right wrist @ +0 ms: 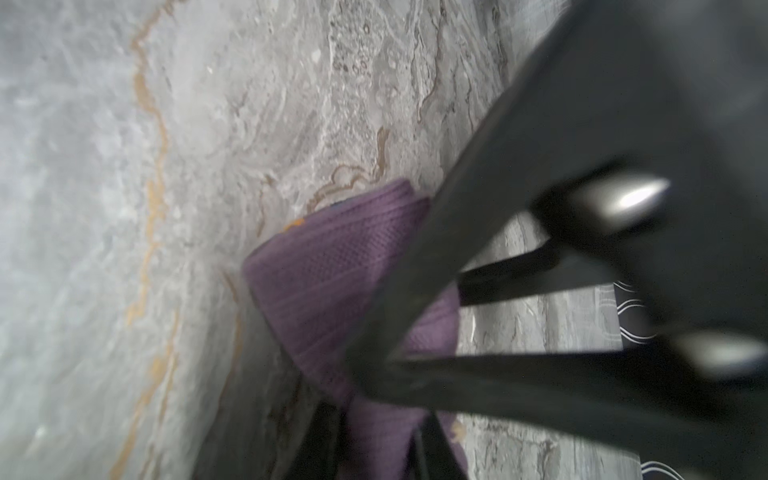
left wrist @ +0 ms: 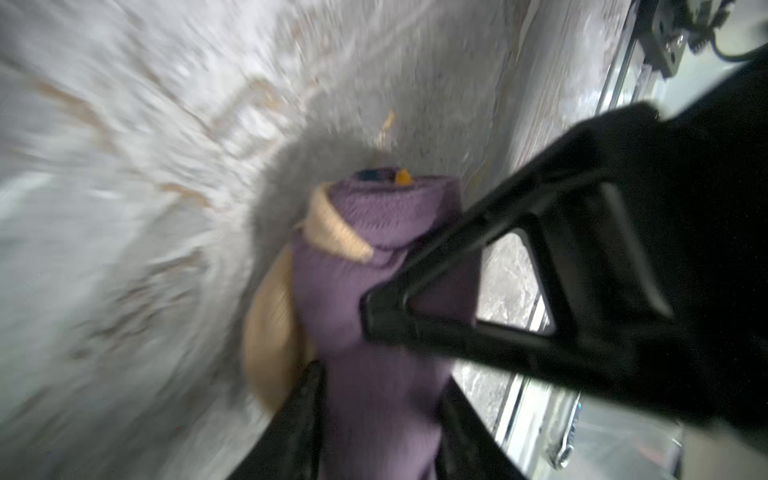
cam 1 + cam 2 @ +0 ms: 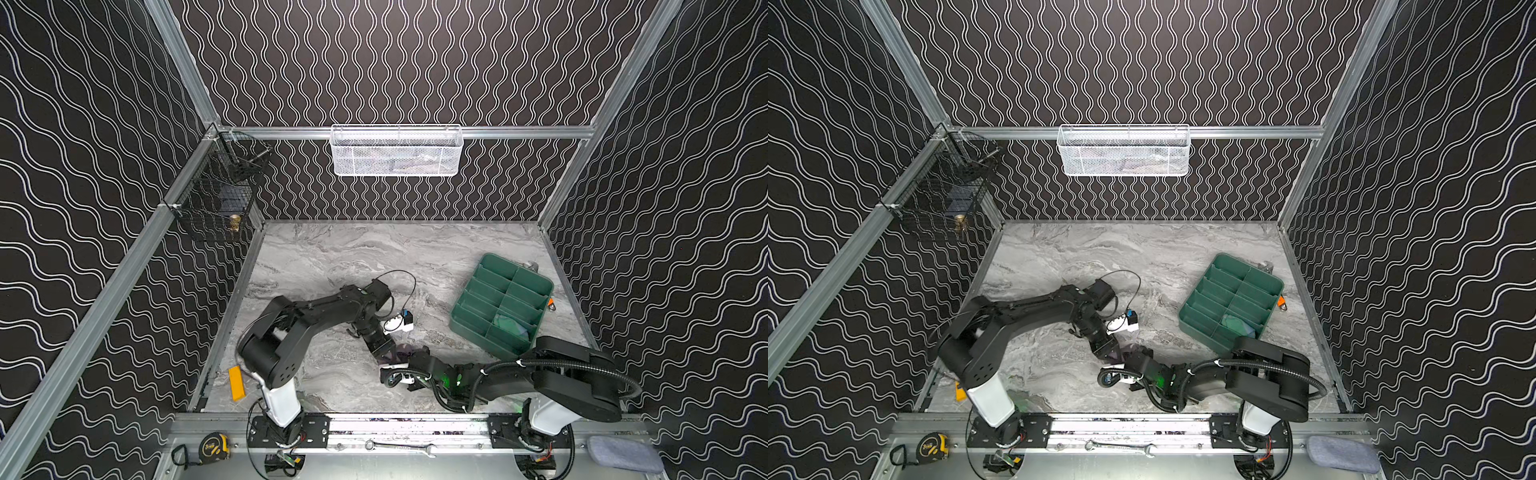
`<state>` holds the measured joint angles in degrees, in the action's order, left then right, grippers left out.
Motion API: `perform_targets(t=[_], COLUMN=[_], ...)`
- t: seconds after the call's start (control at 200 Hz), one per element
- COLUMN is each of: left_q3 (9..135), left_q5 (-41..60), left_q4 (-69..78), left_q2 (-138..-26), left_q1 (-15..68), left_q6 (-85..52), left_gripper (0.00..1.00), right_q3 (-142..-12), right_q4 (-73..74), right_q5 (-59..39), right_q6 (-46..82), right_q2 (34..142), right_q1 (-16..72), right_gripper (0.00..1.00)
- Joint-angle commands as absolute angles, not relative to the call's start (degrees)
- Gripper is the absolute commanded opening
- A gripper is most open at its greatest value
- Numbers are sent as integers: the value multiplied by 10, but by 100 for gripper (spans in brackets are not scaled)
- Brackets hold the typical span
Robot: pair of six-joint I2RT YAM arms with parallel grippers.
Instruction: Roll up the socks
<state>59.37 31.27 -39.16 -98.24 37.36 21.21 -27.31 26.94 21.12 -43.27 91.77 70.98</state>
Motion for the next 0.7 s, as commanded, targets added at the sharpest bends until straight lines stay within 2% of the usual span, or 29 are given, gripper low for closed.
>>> perform_targets(t=[0.0,0.14,0.215,0.36,0.46,0.52,0.591,0.696], left_q3=[582,571,559,514,512,529,572,696], left_q5=[301,267,204,43,-4,1,63,165], left_q4=[-313,-314,-309,-264,-275,-302,-368,-535], left_q2=[-923,-841,-785,-609,-498,-452,-423,-467], left_q1=[371,365,360,355,356,355,356,356], left_q6=[186,181,173,164,204,239,301,380], left_gripper=[51,55,55,55,56,60,59,54], right_q3=[-263,-268,-284,-350,-402,-435,-468,-517], right_q4=[111,63,15,-112,-198,-238,-277,-316], right_q5=[184,158,128,19,-38,-61,-90,-117], right_q6=[-415,-398,-384,-346,-327,-312,-305,-294], right_q2=[908,887,877,875,901,922,946,985], right_q1=[707,697,689,655,629,610,585,551], right_gripper=[0,0,0,0,0,0,0,0])
